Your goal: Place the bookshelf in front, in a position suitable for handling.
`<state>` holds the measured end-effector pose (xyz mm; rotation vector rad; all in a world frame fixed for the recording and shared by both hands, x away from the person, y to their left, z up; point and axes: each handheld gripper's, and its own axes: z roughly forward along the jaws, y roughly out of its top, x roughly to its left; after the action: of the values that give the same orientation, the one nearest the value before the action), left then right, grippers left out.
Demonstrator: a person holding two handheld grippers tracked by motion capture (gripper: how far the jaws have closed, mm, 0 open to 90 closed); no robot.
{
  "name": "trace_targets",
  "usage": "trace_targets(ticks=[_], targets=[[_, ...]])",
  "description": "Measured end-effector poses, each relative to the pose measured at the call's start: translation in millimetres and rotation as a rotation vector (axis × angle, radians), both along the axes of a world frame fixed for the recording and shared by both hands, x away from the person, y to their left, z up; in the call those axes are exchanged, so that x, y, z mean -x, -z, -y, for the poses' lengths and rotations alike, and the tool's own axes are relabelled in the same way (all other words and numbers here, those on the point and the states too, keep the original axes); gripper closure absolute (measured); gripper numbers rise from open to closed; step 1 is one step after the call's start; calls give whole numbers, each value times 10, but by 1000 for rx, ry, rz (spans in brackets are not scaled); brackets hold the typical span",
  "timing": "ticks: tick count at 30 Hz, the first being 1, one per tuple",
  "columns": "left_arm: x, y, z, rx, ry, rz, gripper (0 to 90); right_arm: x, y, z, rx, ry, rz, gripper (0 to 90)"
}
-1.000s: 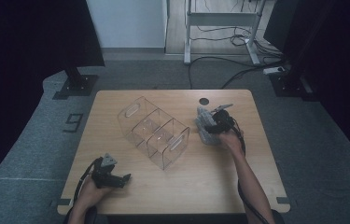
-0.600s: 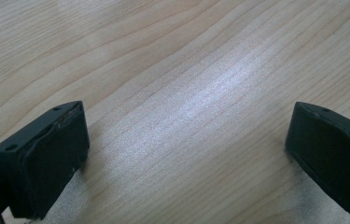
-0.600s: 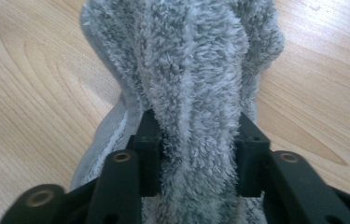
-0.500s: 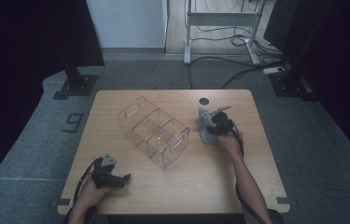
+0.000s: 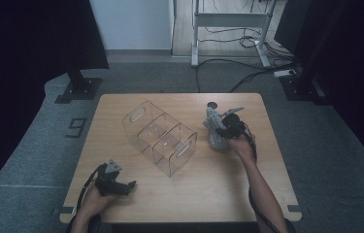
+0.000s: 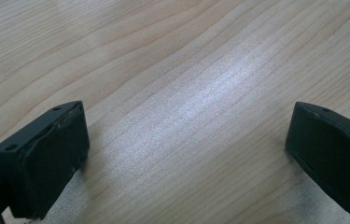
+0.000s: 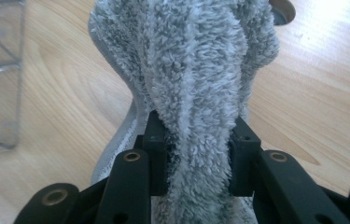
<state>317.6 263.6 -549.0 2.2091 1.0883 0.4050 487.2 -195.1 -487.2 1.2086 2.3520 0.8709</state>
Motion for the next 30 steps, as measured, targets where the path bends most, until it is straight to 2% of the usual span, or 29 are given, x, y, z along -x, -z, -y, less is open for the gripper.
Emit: trace_targets(ticks=[3,4,6,8,15,25,26,28,30], targets=[[0,0,0,0,0,0,0,15,-45,-4,-2,-6,4,660],[0,0,0,0,0,0,0,34,-114,-10,-7,-11,9,659],[0,0,0,-1,0,0,0,39,-137,-11,-6,-14,10,658],[0,0,0,0,0,0,0,52,-232,-19,-9,-18,17,656],[0,0,0,0,0,0,0,115,-329,10,1,-20,26,656],[0,0,0,0,0,0,0,334,-420,162,-20,-30,42,657],[0,0,0,0,0,0,0,404,-451,194,-23,-35,47,658],[0,0,0,0,0,0,0,418,-457,200,-24,-35,49,657],[0,0,0,0,0,0,0,508,-492,241,-23,-46,58,659]])
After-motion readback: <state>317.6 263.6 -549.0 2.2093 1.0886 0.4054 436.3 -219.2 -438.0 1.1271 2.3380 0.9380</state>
